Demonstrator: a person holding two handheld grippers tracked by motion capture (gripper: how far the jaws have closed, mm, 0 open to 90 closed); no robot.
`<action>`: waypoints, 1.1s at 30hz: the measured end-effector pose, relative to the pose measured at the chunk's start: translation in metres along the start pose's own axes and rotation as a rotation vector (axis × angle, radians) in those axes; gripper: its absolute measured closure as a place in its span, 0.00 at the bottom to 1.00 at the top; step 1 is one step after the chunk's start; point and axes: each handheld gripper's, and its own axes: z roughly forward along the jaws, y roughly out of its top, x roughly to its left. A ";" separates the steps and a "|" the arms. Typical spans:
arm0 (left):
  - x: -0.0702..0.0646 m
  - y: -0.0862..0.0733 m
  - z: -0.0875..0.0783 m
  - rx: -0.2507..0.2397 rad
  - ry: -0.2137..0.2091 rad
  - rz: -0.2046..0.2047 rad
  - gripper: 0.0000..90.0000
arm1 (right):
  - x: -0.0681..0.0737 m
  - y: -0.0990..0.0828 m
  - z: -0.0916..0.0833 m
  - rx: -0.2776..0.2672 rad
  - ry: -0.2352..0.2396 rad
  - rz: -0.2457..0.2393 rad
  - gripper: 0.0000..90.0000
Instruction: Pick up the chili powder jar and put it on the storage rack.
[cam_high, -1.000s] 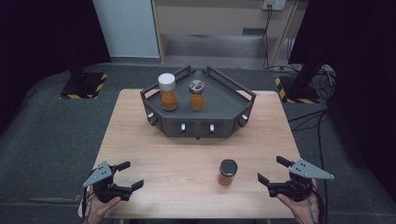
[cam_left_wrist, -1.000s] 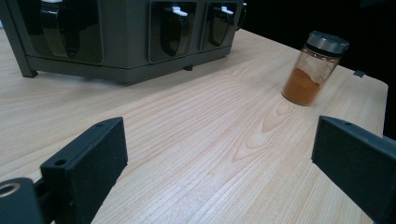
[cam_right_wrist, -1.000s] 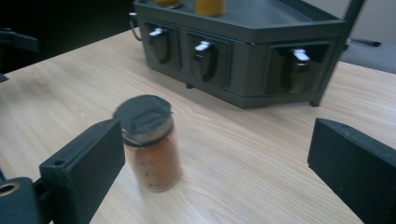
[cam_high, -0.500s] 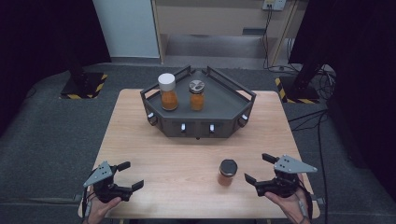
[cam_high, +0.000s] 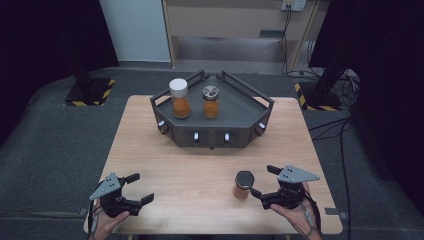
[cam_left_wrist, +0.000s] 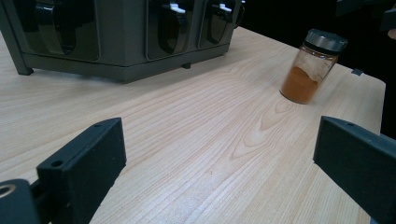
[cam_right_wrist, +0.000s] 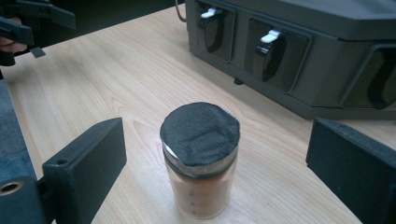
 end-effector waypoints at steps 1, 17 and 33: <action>0.000 0.000 0.000 0.000 0.000 0.001 0.02 | 0.000 0.000 0.002 0.003 0.002 -0.005 0.06; 0.000 0.000 0.000 0.000 -0.003 0.001 0.02 | -0.007 -0.004 0.032 0.045 0.043 0.004 0.09; 0.000 0.000 0.000 0.001 -0.004 0.000 0.02 | -0.009 -0.005 0.053 0.081 0.059 -0.020 0.23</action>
